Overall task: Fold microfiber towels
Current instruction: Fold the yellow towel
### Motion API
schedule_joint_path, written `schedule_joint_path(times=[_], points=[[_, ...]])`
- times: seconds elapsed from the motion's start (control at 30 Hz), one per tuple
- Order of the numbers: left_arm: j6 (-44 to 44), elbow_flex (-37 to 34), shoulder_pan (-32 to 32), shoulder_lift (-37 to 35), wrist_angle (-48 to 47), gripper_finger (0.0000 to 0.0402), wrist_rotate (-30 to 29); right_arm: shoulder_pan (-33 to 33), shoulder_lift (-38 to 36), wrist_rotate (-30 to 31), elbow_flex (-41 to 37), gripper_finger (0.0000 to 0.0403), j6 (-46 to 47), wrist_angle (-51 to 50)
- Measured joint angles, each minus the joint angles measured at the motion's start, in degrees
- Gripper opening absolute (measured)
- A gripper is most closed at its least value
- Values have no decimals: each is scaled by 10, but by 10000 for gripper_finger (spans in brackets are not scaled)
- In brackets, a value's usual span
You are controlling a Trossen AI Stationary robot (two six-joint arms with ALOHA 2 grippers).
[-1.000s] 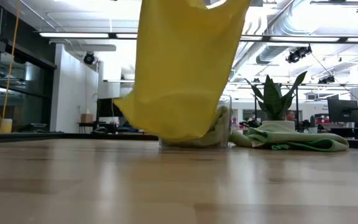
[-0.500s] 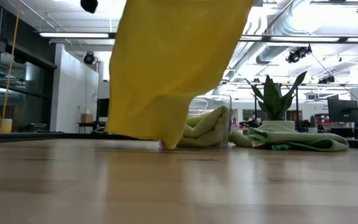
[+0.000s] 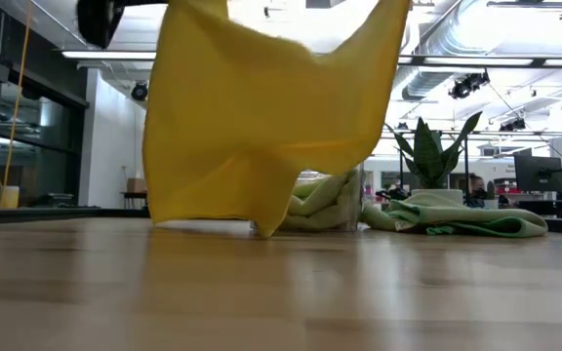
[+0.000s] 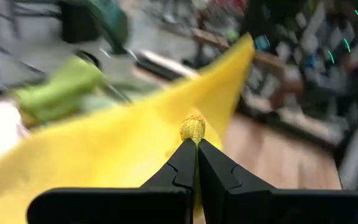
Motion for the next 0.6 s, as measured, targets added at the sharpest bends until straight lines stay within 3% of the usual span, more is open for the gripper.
schedule_joint_path(times=[0.2,0.43,0.6], points=[[-67,0,-66,60,-18,0,114,32,0,-57,-117,0,41,192],[-209,0,-119,76,-117,0,173,77,18,-62,-286,0,174,458],[-275,0,-138,76,-187,0,260,108,66,-67,-355,0,257,564]])
